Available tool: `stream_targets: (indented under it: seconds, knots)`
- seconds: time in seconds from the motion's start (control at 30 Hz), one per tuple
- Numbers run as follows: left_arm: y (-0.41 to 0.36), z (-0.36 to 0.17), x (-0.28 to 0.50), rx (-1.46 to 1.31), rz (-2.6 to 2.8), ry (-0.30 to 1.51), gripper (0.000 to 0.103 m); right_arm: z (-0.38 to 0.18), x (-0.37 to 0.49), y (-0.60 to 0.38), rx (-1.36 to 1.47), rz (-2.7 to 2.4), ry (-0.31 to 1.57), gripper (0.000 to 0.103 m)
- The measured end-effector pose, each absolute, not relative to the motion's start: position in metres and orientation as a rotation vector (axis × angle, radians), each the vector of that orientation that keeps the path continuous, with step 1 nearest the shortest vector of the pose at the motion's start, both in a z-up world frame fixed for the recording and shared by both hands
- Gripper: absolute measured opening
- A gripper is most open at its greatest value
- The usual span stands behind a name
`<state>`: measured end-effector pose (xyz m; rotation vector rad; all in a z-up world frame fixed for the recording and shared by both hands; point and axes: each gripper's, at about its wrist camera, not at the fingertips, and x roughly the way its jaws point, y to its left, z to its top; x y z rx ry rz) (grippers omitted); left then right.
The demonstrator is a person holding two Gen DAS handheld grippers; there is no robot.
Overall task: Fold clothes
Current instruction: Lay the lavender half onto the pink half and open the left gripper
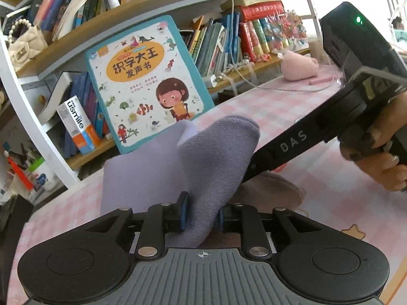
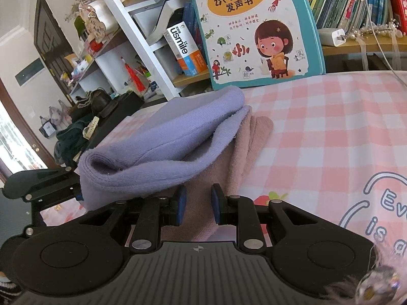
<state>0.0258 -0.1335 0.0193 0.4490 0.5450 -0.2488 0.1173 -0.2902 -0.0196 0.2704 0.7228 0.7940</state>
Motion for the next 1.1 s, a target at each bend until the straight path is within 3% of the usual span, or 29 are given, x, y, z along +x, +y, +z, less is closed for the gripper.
stream_targets:
  seconds: [0.17,0.23,0.4,0.53,0.7,0.97,1.1]
  knots:
    - [-0.123,0.033,0.019,0.363,-0.321,0.556,0.036,-0.02,0.115,-0.29,0.266,0.789,0.717,0.02]
    - [-0.115,0.042,0.013,0.314,-0.377,0.552,0.045,-0.021,0.115,-0.291,0.27,0.788,0.717,0.02]
    - [-0.086,0.08,-0.008,0.208,-0.445,0.374,0.048,-0.021,0.116,-0.292,0.285,0.786,0.719,0.02]
    - [-0.061,0.108,-0.011,0.078,-0.423,0.236,0.063,-0.021,0.115,-0.291,0.277,0.784,0.717,0.02]
    - [-0.052,0.098,0.018,0.08,-0.298,0.24,0.061,-0.02,0.112,-0.288,0.242,0.773,0.702,0.02]
    - [-0.067,0.035,0.056,0.101,-0.285,0.546,0.061,-0.02,0.11,-0.286,0.23,0.769,0.698,0.021]
    - [-0.073,0.021,0.045,0.202,-0.281,0.539,0.06,-0.017,0.111,-0.29,0.235,0.773,0.711,0.022]
